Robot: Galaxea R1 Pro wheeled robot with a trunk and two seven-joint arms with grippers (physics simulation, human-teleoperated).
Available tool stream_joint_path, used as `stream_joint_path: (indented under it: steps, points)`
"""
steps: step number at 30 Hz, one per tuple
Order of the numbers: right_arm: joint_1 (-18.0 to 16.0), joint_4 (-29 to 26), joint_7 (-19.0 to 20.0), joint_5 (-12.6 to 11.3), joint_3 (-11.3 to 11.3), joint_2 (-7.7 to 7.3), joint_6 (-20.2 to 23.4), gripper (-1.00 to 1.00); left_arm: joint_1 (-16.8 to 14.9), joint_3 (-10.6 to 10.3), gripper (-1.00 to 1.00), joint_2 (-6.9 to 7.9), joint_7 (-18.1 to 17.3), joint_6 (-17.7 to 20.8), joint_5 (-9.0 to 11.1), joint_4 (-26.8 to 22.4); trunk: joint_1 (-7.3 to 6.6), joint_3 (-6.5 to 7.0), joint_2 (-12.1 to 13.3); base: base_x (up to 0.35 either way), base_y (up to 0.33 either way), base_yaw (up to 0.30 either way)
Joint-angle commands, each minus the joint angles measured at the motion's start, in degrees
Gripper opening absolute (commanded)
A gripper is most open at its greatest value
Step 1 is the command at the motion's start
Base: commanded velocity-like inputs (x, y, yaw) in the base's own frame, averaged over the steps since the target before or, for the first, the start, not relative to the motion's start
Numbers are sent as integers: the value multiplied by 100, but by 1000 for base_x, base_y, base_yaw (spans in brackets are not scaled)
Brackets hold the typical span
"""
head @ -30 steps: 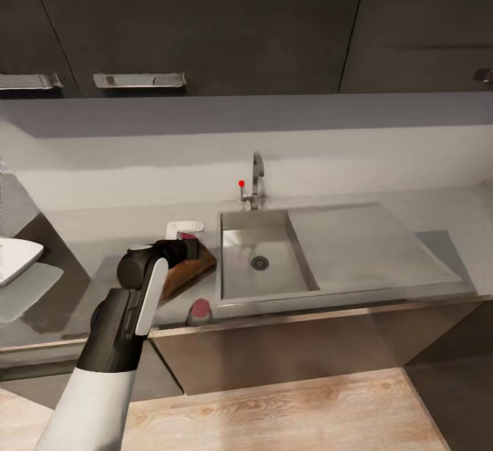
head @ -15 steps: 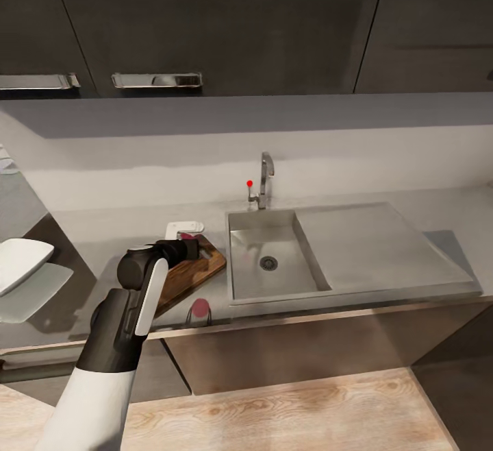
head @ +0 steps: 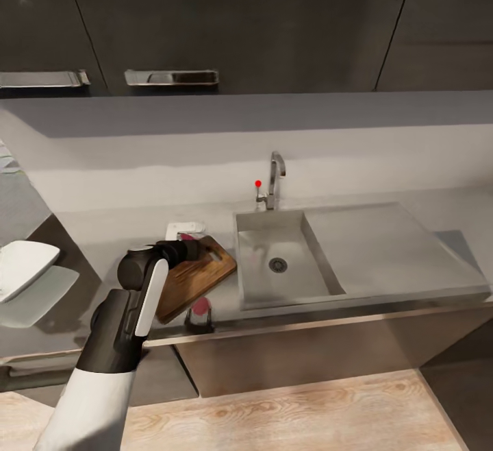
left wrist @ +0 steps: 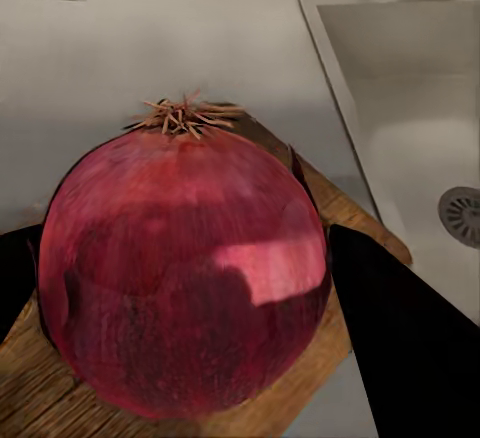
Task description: In the kitchen, take the Vidalia onion out of the sink, dice it on the chopping board with the paring knife, put the diced onion into the bowl on the countertop, then place both the paring knife and the chopping board into the sink.
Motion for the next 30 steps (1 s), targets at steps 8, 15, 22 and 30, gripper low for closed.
stream_joint_path:
  steps: [8, 15, 22, 30]
  points:
    - [-3, -1, -24, 2, 4, 1, -14, 100, -5, -6, -100, 1, 59, 16, 59, 3, 4, -61, -11, 44, 86, 0]
    - [-3, -1, -24, 2, 4, 1, -14, 100, -5, -13, -100, 1, 60, 15, 59, 7, 4, -106, -11, -81, 3, 0]
    - [-1, -2, -24, 2, 4, 3, -21, 100, -2, -14, -100, 6, 61, 15, 59, 19, 4, -145, -11, -161, 0, 0]
    - [-1, -1, -24, 2, 4, 1, -21, 100, 1, -7, -100, 9, 61, 12, 51, 30, 4, -152, -11, -11, 0, 0]
